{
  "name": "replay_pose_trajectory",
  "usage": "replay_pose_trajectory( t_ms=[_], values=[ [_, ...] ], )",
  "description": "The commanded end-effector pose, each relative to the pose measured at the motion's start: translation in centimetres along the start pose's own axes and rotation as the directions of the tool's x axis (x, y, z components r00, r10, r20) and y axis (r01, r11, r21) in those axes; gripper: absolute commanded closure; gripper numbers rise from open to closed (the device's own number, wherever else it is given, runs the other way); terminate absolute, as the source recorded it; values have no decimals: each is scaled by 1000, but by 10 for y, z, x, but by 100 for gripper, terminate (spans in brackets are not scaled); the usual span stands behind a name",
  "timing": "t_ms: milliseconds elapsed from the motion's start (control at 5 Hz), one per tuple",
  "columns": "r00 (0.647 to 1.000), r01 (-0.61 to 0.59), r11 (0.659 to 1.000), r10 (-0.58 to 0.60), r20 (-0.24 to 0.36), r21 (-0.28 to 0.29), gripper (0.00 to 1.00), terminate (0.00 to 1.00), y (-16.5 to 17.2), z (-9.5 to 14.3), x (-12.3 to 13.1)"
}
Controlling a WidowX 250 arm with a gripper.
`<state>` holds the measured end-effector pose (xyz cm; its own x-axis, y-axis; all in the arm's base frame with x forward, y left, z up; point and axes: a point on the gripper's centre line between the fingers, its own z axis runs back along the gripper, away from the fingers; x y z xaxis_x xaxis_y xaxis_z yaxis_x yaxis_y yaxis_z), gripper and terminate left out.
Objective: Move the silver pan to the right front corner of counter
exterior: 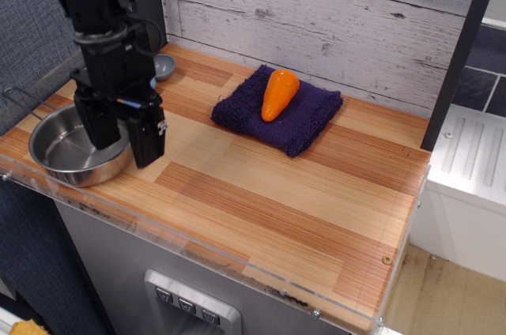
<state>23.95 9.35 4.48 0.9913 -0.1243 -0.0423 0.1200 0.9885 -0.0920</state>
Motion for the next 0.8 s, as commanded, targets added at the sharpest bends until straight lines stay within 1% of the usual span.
replay_pose_trajectory(
  t_ms=[0,200,400,600],
  values=[
    [999,-17,996,20,-39,90,0,0,-3,-17,10],
    [998,-28,994,34,-60,102,0,0,-4,-24,11],
    [998,-22,994,29,-62,107,100,0,-4,-25,12],
    [998,-18,994,25,-62,103,100,0,-2,-21,9]
  ],
)
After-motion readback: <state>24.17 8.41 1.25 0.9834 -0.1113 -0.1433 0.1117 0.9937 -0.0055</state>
